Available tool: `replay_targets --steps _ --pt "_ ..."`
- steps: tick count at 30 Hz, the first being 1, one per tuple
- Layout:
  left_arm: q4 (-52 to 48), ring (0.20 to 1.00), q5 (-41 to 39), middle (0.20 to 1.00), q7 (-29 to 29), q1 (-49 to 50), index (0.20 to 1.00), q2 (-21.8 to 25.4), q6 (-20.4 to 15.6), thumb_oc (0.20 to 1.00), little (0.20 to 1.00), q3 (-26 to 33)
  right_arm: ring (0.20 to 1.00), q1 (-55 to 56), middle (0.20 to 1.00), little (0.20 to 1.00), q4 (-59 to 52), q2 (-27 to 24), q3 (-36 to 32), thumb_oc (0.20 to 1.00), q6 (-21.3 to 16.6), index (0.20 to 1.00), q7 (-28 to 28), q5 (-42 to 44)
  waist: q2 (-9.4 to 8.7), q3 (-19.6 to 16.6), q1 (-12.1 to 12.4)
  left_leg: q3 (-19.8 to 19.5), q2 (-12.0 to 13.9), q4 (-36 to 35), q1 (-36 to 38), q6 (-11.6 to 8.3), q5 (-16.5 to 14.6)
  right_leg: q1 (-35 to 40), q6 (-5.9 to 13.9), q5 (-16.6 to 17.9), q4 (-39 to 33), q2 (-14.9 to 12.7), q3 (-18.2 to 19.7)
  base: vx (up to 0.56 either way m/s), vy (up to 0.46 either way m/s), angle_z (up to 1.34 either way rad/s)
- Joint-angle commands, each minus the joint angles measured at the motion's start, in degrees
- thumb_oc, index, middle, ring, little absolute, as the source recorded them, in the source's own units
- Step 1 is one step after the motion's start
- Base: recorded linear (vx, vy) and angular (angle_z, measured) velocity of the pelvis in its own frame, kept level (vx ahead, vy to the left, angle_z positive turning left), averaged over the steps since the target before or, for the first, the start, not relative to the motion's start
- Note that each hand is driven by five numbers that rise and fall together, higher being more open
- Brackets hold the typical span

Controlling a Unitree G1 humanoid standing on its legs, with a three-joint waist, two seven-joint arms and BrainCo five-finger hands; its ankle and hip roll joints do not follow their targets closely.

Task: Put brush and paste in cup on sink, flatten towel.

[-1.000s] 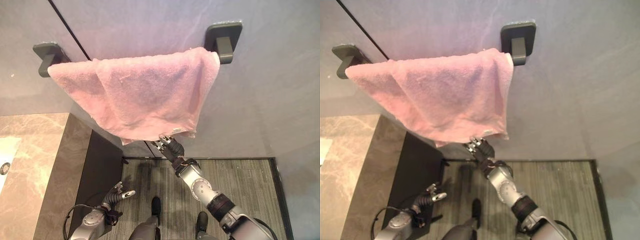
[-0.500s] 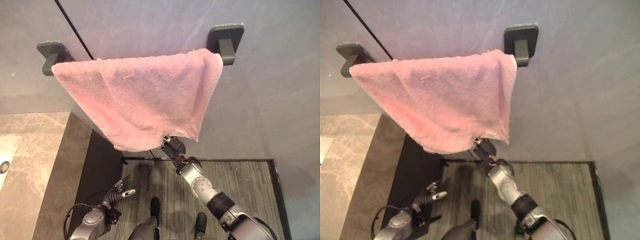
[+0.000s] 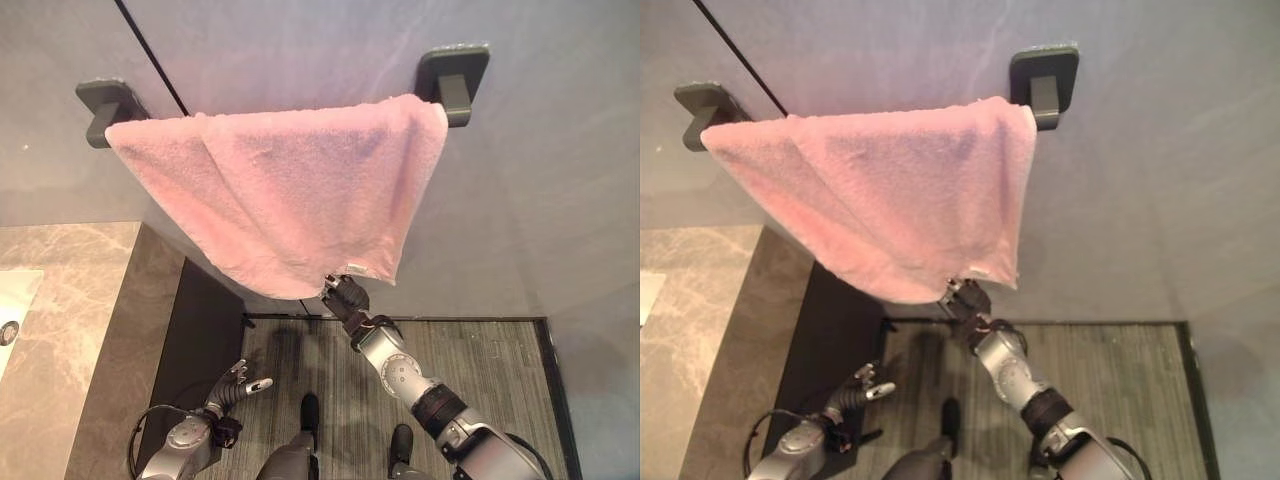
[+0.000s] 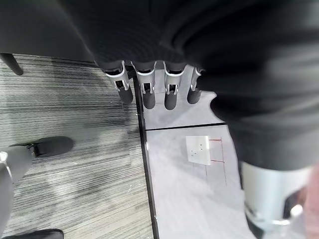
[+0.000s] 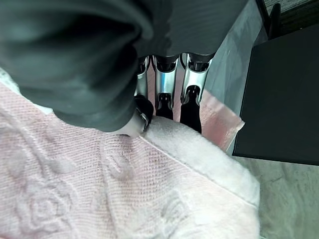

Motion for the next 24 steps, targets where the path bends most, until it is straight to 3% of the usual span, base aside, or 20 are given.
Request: replay_targets --steps 1,24 --pt "1.8 1.0 1.3 1.0 0.5 -1.6 1.0 3.7 -2.4 1.0 1.0 -1.2 0.2 -2.9 0.2 0.2 1.9 4.3 0.2 0.2 0.0 0.2 0.2 -2.0 -3.61 -1.3 1.3 -0.8 -0.6 0.3 -1.6 -2.31 0.4 -5.7 4.41 8.2 -1.5 -7.9 7.2 0.0 0.0 0.0" --pt "3.7 1.0 1.2 1.0 0.4 -2.4 1.0 3.1 -2.5 1.0 1.0 -2.4 0.2 -4.3 0.2 0.2 10.4 4.9 -0.7 0.2 2.0 0.2 -0.6 -4.1 -3.28 -1.4 1.7 -0.9 -0.7 0.3 -1.7 -2.25 0.5 -6.0 4.36 7.9 -1.5 -7.8 7.4 0.0 0.0 0.0"
